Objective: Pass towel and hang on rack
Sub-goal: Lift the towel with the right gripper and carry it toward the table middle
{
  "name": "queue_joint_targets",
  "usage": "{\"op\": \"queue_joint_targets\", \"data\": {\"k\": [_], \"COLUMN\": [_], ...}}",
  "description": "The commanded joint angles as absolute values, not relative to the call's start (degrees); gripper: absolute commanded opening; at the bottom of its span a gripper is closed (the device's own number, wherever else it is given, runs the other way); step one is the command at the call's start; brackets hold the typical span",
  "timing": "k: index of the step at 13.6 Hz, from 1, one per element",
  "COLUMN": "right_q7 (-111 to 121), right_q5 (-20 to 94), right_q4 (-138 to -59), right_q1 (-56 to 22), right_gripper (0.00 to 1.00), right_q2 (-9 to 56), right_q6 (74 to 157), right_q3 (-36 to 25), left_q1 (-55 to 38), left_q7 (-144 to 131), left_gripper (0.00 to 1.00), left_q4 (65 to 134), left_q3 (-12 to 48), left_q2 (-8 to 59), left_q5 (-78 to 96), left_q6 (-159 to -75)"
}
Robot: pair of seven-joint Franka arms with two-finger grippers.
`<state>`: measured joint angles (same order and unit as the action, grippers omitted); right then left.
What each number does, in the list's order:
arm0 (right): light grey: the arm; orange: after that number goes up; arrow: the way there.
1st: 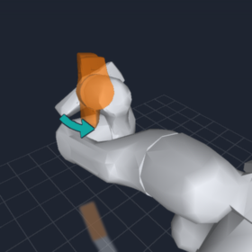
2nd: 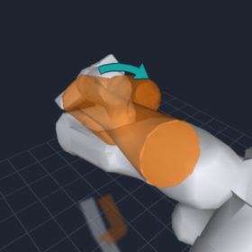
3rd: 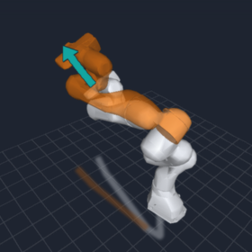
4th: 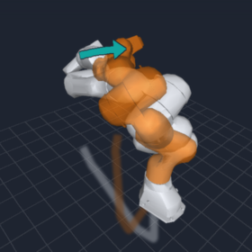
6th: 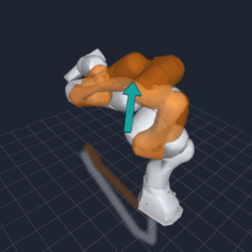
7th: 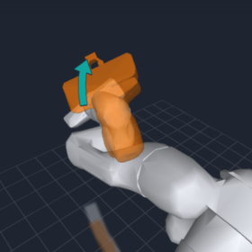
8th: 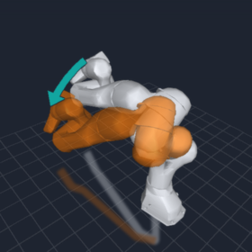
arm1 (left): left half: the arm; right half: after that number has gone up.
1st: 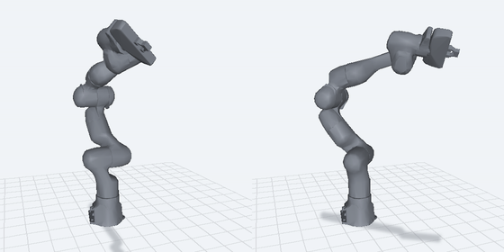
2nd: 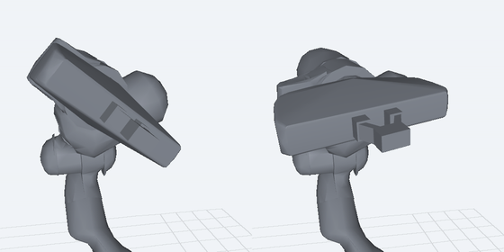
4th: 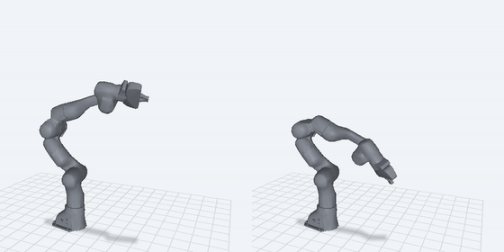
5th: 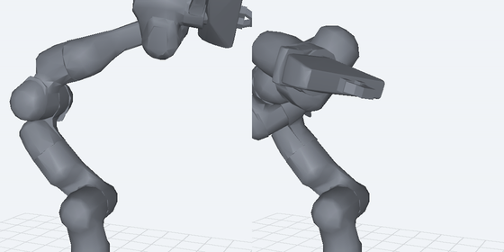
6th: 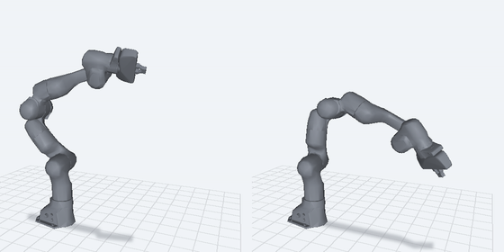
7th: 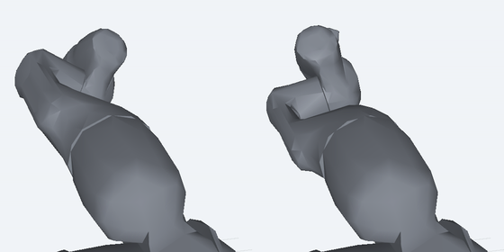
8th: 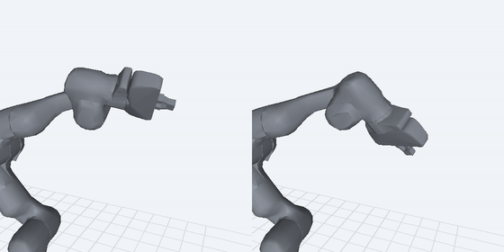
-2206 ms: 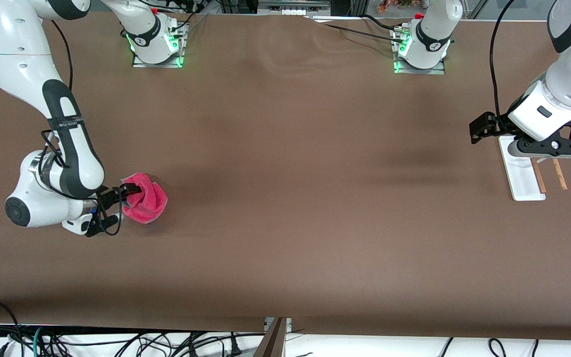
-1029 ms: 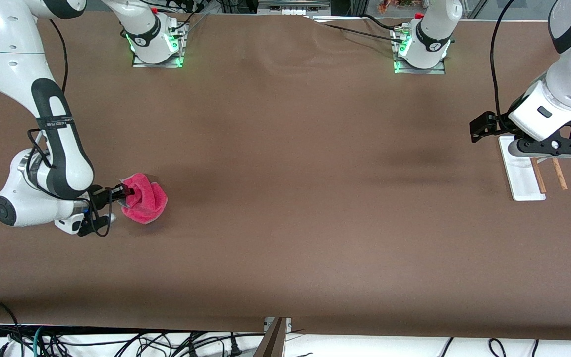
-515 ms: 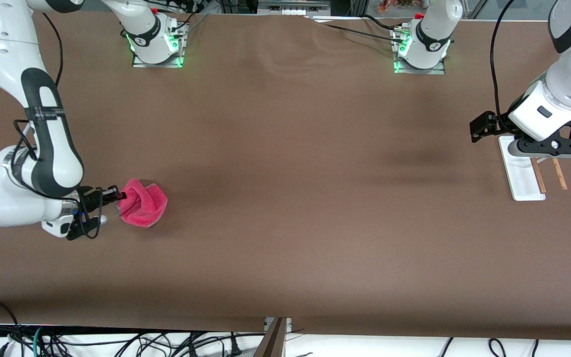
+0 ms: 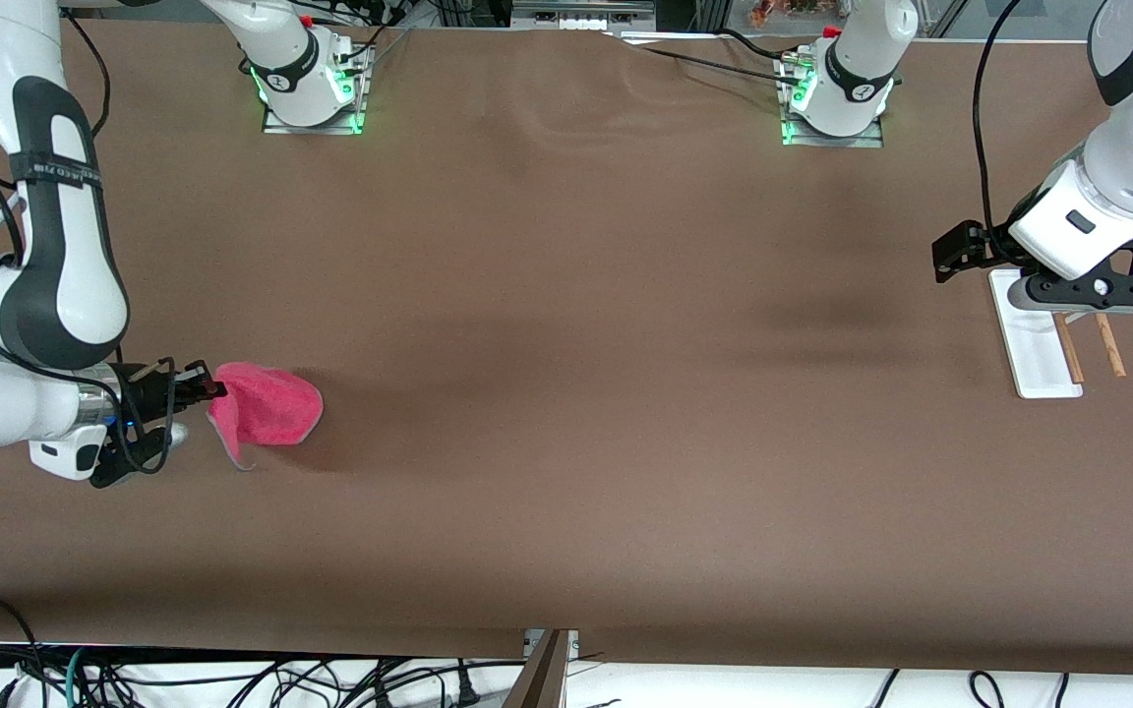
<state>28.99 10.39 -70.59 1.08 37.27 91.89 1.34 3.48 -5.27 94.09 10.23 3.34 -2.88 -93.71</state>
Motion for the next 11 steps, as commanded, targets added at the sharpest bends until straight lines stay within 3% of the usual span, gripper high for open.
{"op": "queue_joint_targets", "data": {"k": [1,11], "right_q7": [24.19,-2.07], "right_q5": [9.05,4.75], "right_q4": [-67.77,-60.57], "right_q1": [-1.48,-18.88], "right_gripper": [0.0,0.0], "right_q2": [35.6,32.7], "right_q6": [89.12,88.24], "right_q3": [1.14,0.97], "left_q1": [3.69,3.34], "left_q7": [-5.89,-5.45], "left_gripper": [1.0,1.0], "left_q4": [92.37,92.46], "left_q3": [10.46,10.63], "left_q2": [3.87,4.04], "left_q5": [-3.08,-2.55], "left_q6": [-92.46,-92.11]}}
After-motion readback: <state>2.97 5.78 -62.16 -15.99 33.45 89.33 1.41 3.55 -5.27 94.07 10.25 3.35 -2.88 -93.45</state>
